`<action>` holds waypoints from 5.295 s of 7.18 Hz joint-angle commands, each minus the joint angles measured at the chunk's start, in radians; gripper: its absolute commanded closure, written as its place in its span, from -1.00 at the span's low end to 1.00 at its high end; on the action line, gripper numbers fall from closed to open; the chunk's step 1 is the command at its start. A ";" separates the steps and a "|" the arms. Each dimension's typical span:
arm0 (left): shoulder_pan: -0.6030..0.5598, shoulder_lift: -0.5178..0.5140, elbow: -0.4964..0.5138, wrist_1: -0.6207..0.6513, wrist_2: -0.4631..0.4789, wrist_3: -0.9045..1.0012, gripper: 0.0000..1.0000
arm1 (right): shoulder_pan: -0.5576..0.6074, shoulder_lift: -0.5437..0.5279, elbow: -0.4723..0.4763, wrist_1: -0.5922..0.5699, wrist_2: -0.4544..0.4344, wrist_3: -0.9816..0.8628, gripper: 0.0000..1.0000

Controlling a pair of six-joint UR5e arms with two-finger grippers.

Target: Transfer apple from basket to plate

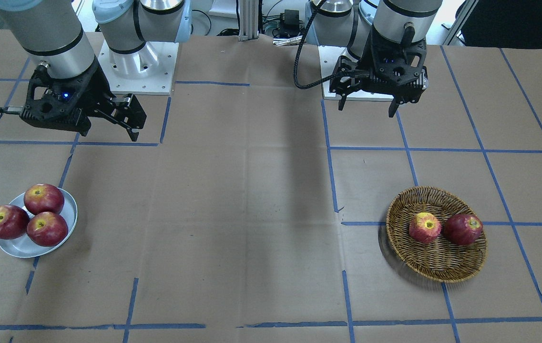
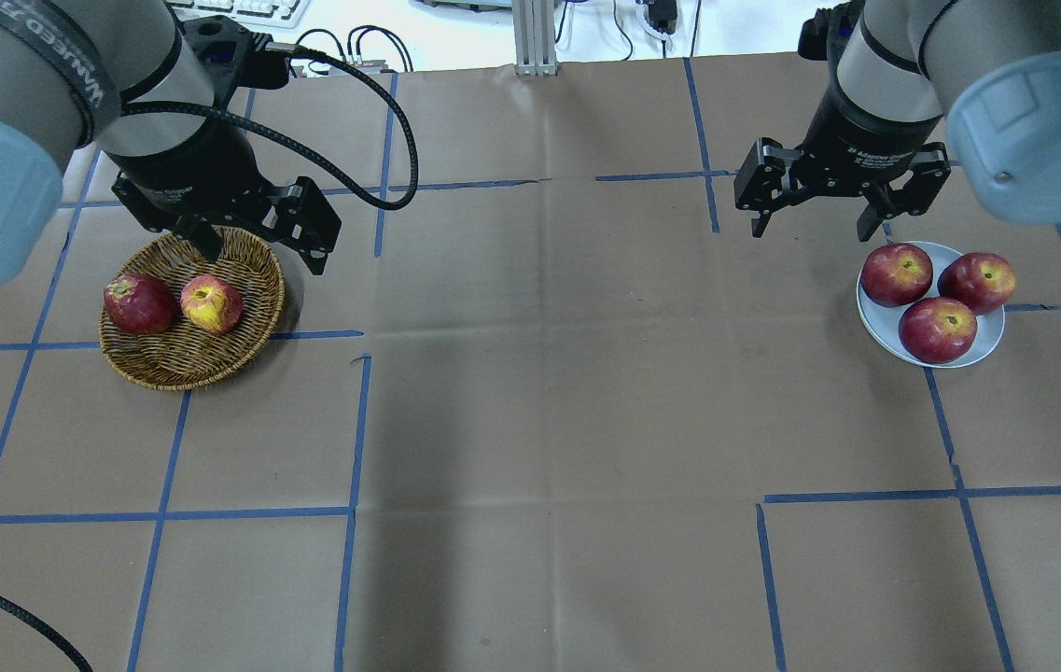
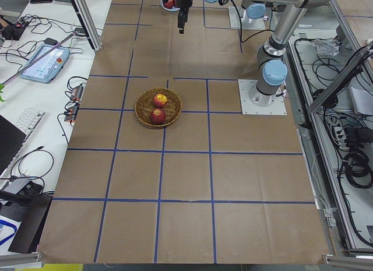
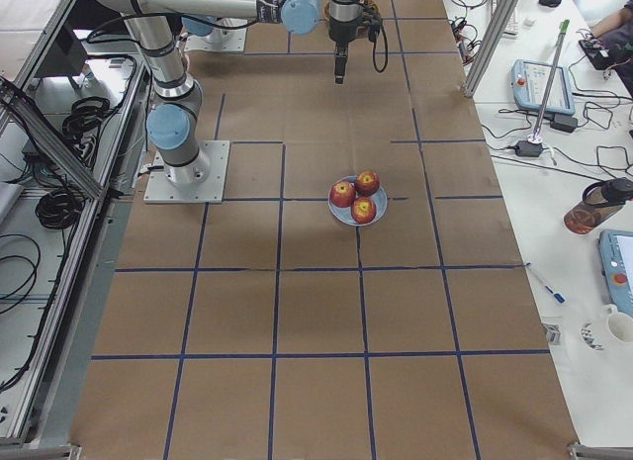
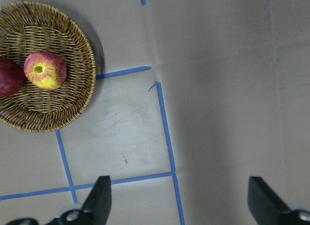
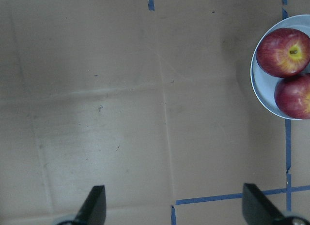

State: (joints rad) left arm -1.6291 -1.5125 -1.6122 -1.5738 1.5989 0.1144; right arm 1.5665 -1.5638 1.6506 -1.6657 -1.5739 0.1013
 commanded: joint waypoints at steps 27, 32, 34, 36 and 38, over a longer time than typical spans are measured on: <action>0.362 -0.436 -0.141 0.584 0.009 0.406 -0.97 | 0.000 -0.010 -0.002 -0.002 -0.003 -0.012 -1.00; 0.403 -0.497 -0.156 0.587 0.029 0.393 -0.97 | 0.000 -0.008 -0.002 0.000 -0.003 -0.012 -1.00; 0.397 -0.499 -0.164 0.587 0.026 0.387 -0.79 | 0.000 -0.009 -0.002 -0.002 -0.002 -0.012 -1.00; 0.391 -0.500 -0.167 0.572 0.023 0.384 -0.12 | 0.000 -0.007 -0.002 0.000 -0.003 -0.012 -1.00; 0.374 -0.491 -0.161 0.572 0.022 0.349 0.12 | -0.002 -0.007 -0.002 0.000 -0.003 -0.012 -1.00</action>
State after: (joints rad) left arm -1.2443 -2.0113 -1.7777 -1.0004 1.6209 0.4827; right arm 1.5660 -1.5710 1.6490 -1.6659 -1.5769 0.0890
